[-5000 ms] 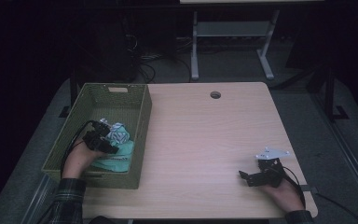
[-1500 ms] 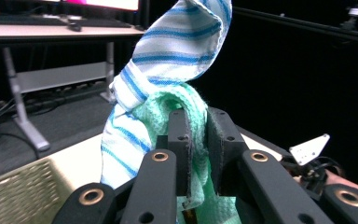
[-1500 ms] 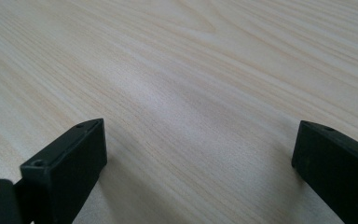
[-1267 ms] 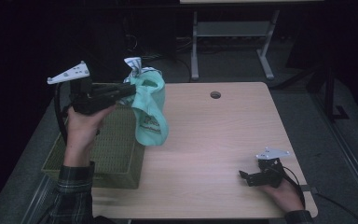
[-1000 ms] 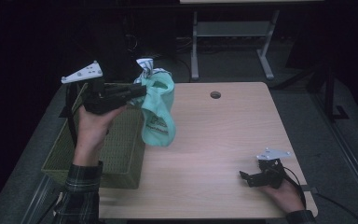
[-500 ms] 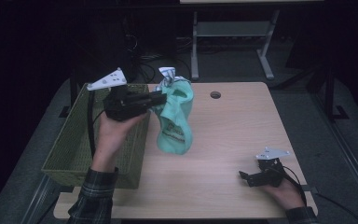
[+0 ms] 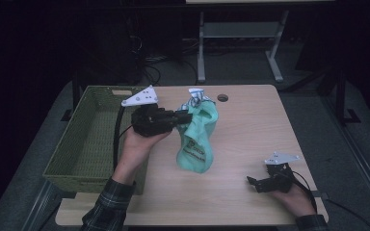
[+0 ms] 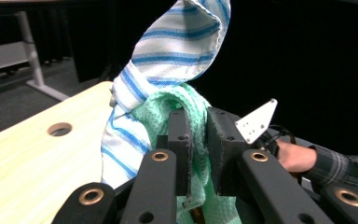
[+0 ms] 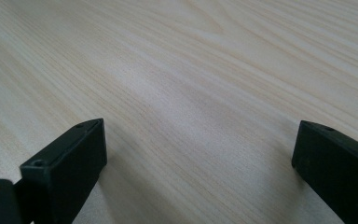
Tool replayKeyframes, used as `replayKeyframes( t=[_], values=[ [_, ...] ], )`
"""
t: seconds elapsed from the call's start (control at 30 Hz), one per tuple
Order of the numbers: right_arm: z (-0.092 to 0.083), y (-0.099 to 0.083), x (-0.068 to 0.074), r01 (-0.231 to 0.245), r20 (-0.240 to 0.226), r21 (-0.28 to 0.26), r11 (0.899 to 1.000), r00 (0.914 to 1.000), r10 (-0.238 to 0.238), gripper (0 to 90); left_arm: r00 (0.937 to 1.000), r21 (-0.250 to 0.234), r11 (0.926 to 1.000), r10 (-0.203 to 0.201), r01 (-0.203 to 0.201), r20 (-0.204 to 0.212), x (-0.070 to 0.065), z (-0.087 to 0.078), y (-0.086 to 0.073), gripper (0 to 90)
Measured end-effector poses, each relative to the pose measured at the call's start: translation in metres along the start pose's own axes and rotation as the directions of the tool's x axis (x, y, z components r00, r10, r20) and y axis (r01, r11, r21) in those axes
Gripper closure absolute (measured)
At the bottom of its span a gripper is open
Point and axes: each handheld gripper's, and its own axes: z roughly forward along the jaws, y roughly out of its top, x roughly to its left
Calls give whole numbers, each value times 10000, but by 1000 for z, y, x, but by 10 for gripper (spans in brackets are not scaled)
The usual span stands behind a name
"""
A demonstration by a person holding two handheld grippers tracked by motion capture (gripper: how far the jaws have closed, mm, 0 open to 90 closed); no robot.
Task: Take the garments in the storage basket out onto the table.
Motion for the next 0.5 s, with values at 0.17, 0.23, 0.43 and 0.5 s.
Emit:
replayKeyframes(
  t=[0.17, 0.23, 0.43, 0.5],
  values=[
    [0, 0, 0, 70, 0, -36, 10000, 10000, -70, 27, 9991, 180, 9994, 286, -292, 315, -5, 10, -6, 800],
    [0, 0, 0, 72, 8, -32, 10000, 10000, -72, 27, 9985, 269, 9989, 363, -374, 413, -7, 12, -7, 800],
    [0, -1, 0, 36, 75, -40, 10000, 10000, -36, 27, 9966, 344, 9974, 614, -633, 544, -9, 16, -10, 800],
    [-1, -1, 1, 10, 99, -41, 10000, 10000, -9, 27, 9963, 470, 9963, 700, -724, 499, -8, 21, -14, 800]
  ],
)
